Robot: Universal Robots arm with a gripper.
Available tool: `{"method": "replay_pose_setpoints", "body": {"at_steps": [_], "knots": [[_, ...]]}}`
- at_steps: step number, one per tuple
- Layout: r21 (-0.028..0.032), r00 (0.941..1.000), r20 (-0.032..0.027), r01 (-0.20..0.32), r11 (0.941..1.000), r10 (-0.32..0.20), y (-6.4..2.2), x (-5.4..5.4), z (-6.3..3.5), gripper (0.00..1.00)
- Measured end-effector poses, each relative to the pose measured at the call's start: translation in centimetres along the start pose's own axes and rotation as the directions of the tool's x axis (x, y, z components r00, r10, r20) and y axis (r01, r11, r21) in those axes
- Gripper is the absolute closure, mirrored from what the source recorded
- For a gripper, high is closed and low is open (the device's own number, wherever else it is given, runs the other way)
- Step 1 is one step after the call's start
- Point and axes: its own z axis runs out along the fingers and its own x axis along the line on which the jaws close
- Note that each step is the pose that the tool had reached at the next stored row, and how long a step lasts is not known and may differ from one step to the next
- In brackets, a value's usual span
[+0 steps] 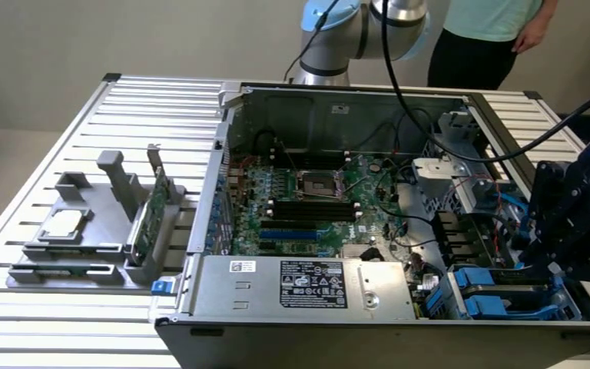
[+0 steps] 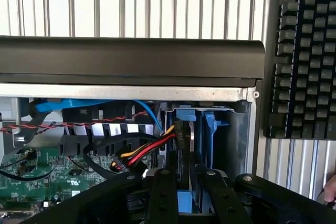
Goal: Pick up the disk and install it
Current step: 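Insert the first disk wire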
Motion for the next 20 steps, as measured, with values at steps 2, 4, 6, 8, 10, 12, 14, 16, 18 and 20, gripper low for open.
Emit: {"method": "replay_pose_setpoints", "body": {"at_steps": [2, 4, 6, 8, 10, 12, 14, 16, 18, 20], "knots": [[-0.0002, 0.9999, -0.0015, 0.012, 0.9999, -0.012, 0.04, -0.01, 0.01, 0.75], [-0.0004, 0.9997, -0.0022, 0.025, 0.9997, -0.025, 0.07, -0.02, 0.00, 0.75], [-0.0005, 0.9994, -0.0035, 0.035, 0.9994, -0.035, 0.11, -0.03, 0.00, 0.75], [-0.0008, 0.9990, -0.0067, 0.045, 0.9990, -0.045, 0.16, -0.04, 0.01, 0.75], [-0.0013, 0.9986, -0.0138, 0.052, 0.9987, -0.052, 0.22, -0.06, 0.00, 0.75], [-0.0018, 0.9981, -0.0208, 0.057, 0.9984, -0.057, 0.26, -0.08, 0.01, 0.75], [-0.0020, 0.9978, -0.0241, 0.062, 0.9981, -0.062, 0.30, -0.16, 0.01, 0.75], [-0.0022, 0.9976, -0.0257, 0.065, 0.9979, -0.065, 0.34, -0.30, 0.01, 0.75], [-0.0024, 0.9973, -0.0272, 0.068, 0.9977, -0.068, 0.38, -0.47, 0.01, 0.75], [-0.0026, 0.9970, -0.0297, 0.071, 0.9975, -0.071, 0.43, -0.58, 0.01, 0.75]]}}
